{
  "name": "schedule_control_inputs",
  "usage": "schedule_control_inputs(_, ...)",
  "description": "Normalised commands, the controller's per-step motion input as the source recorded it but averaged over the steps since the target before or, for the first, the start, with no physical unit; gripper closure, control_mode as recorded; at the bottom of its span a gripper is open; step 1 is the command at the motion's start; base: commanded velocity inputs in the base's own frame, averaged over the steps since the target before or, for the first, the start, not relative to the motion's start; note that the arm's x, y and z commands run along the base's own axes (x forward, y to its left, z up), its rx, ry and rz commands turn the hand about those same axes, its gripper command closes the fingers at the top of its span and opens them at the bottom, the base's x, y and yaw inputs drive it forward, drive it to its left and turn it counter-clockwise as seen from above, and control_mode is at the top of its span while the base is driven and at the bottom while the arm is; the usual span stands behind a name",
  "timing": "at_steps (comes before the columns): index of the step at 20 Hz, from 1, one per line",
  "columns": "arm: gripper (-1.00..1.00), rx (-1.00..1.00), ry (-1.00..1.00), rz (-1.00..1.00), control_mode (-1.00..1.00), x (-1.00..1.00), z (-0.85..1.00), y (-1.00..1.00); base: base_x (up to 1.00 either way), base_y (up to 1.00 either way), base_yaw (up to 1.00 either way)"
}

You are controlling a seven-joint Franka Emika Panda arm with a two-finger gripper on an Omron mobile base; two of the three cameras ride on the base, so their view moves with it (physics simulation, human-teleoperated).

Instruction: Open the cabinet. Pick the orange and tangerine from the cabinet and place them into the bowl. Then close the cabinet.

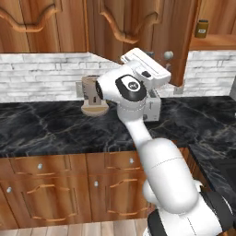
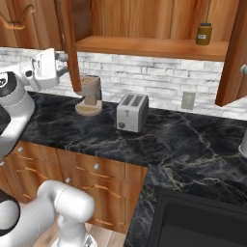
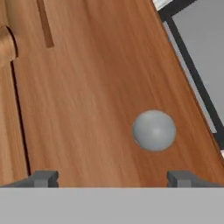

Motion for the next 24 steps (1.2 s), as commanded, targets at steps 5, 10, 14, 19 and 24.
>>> schedule_control_inputs(5, -1.00, 0.06, 0.00, 0.10, -1.00, 1.00, -0.18, -0.66, 0.00, 0.00, 0.00)
schedule_control_inputs(10, -1.00, 0.00, 0.01, 0.08, -1.00, 1.00, -0.30, -0.35, 0.00, 0.00, 0.00)
schedule_control_inputs(14, -1.00, 0.12, 0.08, 0.12, -1.00, 0.92, -0.06, -0.48, 0.00, 0.00, 0.00)
schedule_control_inputs(19, -1.00, 0.18, 0.07, 0.16, -1.00, 0.75, 0.00, -0.61, 0.00, 0.00, 0.00)
schedule_control_inputs(24, -1.00, 0.15, 0.06, 0.20, -1.00, 0.83, -0.03, -0.65, 0.00, 0.00, 0.00)
